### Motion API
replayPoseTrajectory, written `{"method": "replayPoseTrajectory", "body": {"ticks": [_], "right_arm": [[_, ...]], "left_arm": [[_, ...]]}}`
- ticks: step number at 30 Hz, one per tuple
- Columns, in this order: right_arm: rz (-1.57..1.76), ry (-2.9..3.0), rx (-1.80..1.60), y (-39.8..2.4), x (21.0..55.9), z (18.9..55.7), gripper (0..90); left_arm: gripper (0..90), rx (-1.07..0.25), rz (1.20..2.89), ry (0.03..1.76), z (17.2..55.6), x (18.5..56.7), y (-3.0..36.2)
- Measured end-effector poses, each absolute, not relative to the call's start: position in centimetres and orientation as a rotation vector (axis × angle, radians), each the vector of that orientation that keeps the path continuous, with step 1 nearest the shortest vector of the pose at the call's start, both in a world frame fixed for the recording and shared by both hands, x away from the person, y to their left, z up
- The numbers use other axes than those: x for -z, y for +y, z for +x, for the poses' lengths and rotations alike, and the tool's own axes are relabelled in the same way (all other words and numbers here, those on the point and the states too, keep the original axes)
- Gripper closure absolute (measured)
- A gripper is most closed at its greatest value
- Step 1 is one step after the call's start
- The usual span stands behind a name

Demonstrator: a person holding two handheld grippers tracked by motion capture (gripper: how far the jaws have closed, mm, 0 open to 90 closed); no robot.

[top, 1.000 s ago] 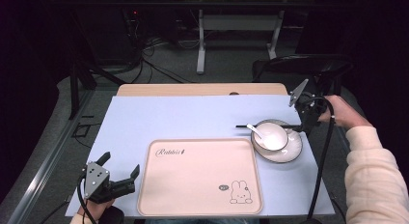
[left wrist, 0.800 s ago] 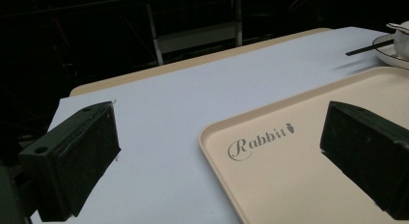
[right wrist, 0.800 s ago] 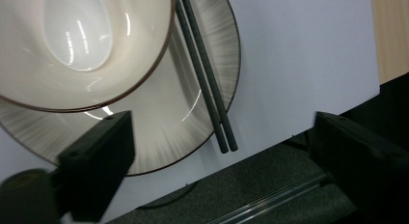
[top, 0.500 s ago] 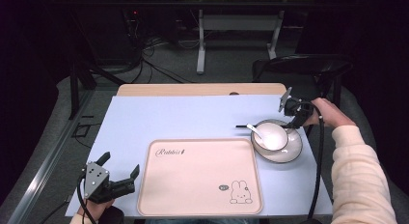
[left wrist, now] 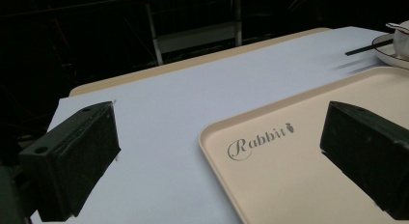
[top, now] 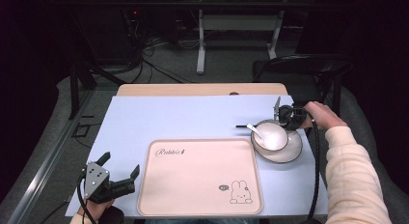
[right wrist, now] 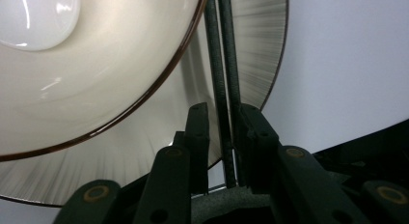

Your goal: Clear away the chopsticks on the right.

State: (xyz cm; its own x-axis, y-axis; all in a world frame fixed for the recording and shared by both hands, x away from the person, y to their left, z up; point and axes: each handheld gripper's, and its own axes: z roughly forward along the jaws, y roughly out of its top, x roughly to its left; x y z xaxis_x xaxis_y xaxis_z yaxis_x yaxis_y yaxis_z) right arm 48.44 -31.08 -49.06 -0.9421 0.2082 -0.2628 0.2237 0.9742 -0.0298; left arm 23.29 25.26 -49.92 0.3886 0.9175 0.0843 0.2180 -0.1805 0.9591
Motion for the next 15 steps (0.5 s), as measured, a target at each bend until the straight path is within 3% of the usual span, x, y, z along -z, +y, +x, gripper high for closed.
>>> {"method": "replayPoseTrajectory", "body": {"ticks": [15], "right_arm": [[0.280, 2.917, 0.100, -30.8, 50.3, 48.7, 82.3]], "left_arm": [[0.0, -0.878, 1.659, 1.019, 23.3, 49.9, 25.3]]}}
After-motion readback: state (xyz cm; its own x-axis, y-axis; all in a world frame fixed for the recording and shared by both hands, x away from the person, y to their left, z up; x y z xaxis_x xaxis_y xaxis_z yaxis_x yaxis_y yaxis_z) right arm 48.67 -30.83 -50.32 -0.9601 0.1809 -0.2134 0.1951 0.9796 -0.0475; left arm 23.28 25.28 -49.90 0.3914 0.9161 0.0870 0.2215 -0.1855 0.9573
